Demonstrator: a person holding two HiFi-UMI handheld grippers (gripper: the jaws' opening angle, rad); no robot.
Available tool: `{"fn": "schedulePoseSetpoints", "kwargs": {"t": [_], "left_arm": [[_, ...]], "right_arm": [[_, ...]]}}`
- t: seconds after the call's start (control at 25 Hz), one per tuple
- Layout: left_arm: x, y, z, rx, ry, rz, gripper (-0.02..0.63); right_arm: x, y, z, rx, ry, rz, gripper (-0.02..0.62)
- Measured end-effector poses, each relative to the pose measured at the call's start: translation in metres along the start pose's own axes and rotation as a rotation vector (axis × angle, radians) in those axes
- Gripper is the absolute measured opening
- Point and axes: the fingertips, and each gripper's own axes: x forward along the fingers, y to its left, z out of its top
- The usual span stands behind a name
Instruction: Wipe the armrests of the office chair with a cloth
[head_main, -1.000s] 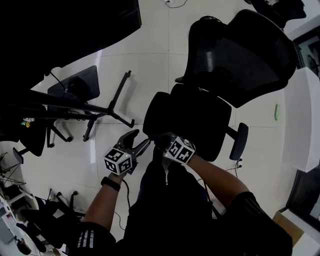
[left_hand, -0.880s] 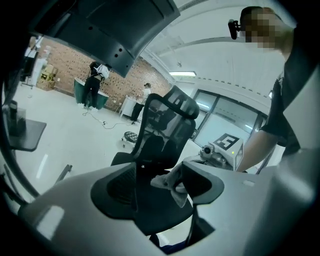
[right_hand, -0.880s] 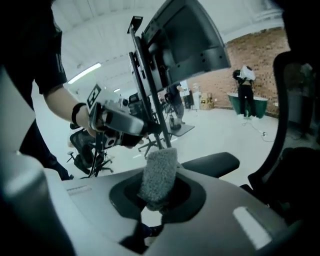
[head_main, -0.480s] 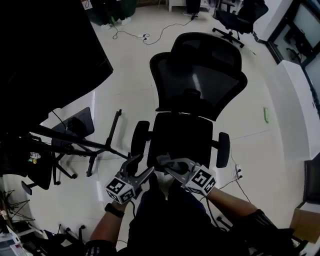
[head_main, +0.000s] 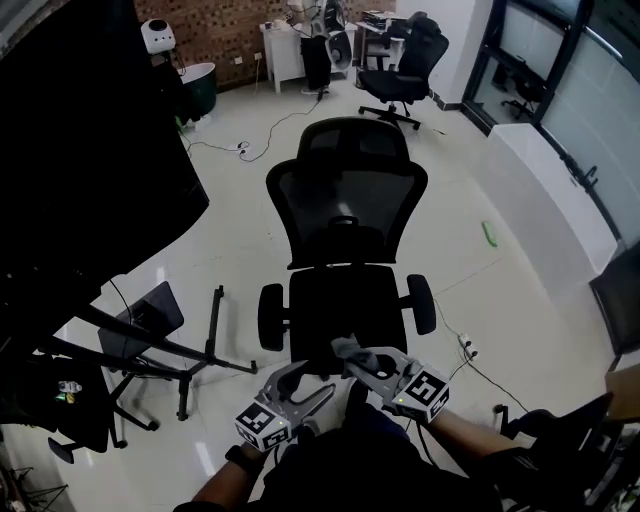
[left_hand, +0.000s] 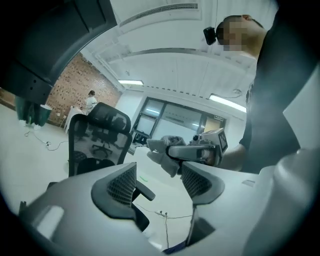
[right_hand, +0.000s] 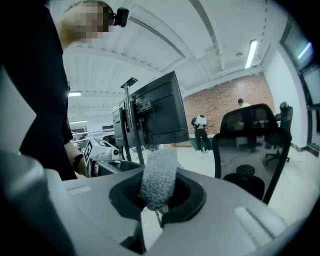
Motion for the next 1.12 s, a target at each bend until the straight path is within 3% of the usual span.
{"fn": "schedulePoseSetpoints", "kwargs": {"t": [0.16, 0.36, 0.56, 0.76, 1.12], "left_arm": [[-0.044, -0.025, -0.018, 0.035, 0.041, -0.092, 0.307], [-0.091, -0.044, -0.033, 0.029, 0.087, -0.137, 0.307], [-0.111, -0.078, -0.031, 0.055, 0.079, -0.170, 0.307], [-0.114, -0.098, -0.026, 0.054, 0.045, -0.177, 0.307], [-0.100, -0.127, -0.014, 0.076, -0.006, -0.140, 0.307]], "right_arm": [[-0.010, 0.040, 0.008, 0.009, -0.067, -0.138, 0.035], [-0.025, 0.100, 0.003, 0.071, -0.129, -0.251, 0.035], [-0.050, 0.147, -0.006, 0.063, -0.103, -0.283, 0.035], [-0.073, 0.154, -0.013, 0.106, -0.130, -0.327, 0.035], [-0.114, 0.152, -0.012, 0.066, -0.147, -0.322, 0.035]]}}
